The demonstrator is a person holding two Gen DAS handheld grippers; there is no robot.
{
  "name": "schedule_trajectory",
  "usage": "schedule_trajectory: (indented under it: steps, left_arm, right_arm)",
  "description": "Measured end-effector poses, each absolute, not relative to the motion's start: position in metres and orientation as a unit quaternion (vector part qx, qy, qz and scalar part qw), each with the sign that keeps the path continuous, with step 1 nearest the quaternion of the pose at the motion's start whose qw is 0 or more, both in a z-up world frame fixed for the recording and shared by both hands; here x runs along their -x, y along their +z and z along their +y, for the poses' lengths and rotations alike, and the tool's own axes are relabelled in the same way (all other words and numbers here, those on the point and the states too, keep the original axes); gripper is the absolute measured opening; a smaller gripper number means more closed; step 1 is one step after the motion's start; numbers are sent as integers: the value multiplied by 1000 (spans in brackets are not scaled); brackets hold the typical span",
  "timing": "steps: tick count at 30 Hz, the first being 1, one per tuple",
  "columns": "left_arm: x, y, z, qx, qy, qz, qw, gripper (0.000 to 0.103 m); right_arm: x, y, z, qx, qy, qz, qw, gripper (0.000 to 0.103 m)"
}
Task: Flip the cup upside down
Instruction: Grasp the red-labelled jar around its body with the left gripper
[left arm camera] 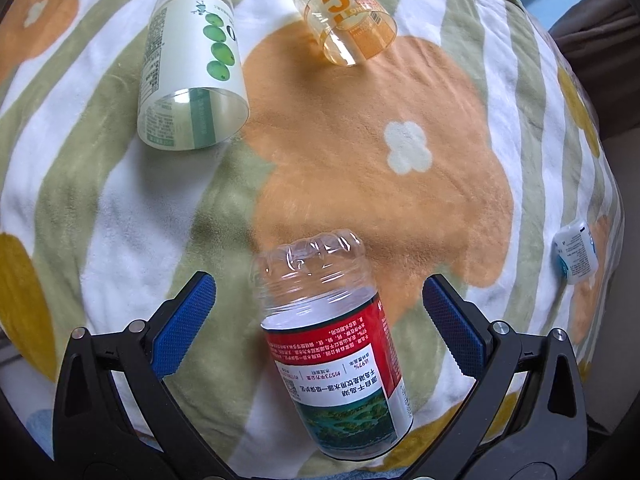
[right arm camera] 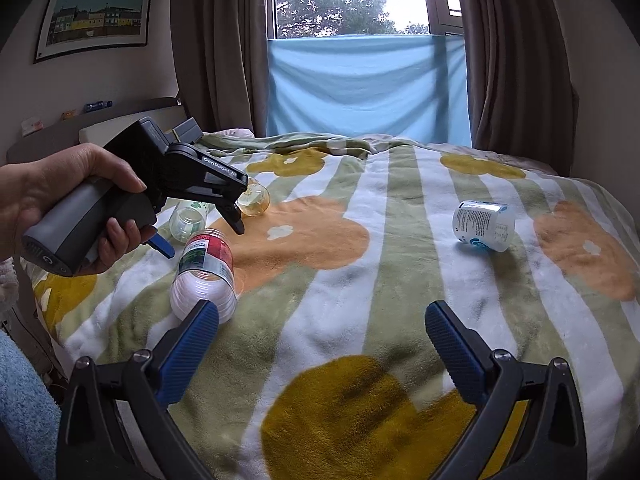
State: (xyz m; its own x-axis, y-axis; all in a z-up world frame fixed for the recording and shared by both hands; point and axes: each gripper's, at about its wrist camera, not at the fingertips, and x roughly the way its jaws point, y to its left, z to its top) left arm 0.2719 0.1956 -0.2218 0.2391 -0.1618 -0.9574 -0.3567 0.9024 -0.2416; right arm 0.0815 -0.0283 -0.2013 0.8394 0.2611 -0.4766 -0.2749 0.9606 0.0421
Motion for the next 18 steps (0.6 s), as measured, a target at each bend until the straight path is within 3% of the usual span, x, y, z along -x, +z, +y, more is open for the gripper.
schedule_trajectory:
  steps: [5, 10, 18]
  left_arm:
    - [-273, -228, 194, 216, 64, 617, 754, 88]
    - [-275, -231, 192, 203, 63, 622, 754, 65]
    - [-271, -215, 192, 188, 47, 604, 773, 65]
  right_arm:
    - [-86, -205, -31, 5, 146, 256, 956, 103]
    - [-87, -206, -32, -1, 149, 257, 955, 103]
    - [-86, -205, -33, -3, 150, 255, 955, 103]
